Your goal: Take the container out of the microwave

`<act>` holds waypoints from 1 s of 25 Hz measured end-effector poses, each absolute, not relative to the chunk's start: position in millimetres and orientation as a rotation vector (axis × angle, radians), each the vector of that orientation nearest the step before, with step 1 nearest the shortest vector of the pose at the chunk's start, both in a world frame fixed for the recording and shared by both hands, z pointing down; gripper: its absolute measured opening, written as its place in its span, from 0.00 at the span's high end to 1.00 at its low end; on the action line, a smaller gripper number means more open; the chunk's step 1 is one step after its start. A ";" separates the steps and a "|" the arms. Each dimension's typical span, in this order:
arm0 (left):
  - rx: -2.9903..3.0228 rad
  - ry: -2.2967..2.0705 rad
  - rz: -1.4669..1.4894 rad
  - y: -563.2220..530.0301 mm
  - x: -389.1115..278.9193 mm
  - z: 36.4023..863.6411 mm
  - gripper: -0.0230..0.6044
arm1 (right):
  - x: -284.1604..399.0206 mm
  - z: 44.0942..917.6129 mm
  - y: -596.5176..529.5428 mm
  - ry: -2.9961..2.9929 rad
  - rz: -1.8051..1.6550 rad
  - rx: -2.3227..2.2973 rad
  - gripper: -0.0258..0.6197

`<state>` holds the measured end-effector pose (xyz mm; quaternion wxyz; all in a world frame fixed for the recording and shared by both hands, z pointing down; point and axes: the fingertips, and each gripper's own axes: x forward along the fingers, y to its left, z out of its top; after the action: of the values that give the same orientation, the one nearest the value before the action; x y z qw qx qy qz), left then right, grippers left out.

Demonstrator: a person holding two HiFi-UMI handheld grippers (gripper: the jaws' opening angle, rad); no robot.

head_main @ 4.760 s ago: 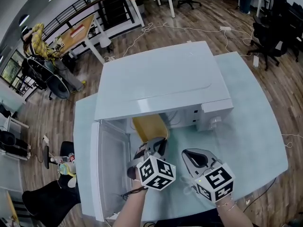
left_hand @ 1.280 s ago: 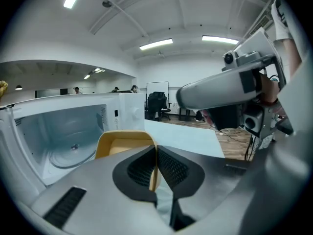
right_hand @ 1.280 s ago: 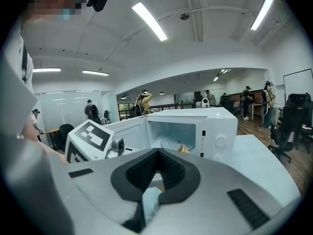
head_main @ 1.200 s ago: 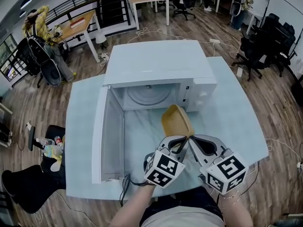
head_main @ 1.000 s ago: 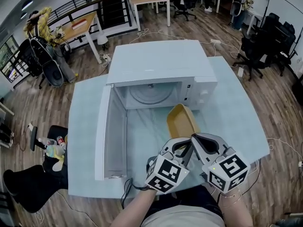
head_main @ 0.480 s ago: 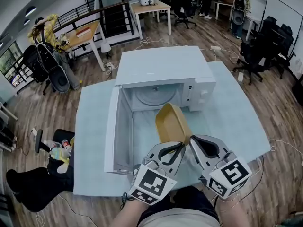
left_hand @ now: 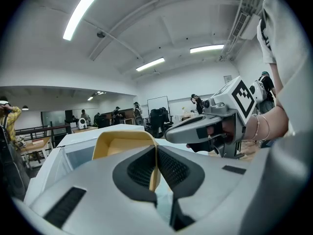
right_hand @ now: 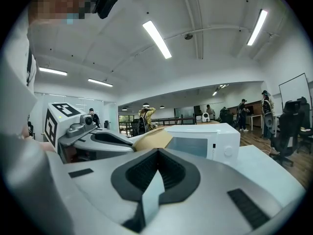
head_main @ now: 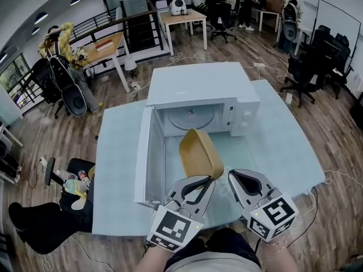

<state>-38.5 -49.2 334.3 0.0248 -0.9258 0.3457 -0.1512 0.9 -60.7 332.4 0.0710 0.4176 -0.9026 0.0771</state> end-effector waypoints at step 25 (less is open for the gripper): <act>-2.825 1.147 -0.511 -45.9 -67.9 339.5 0.92 | -6.0 337.0 -45.1 -2.706 0.203 1.163 0.95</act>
<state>-67.9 -45.9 339.5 0.0250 -0.9136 0.3708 -0.1651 -6.0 -45.1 337.0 0.0942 0.3922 -0.9125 0.0684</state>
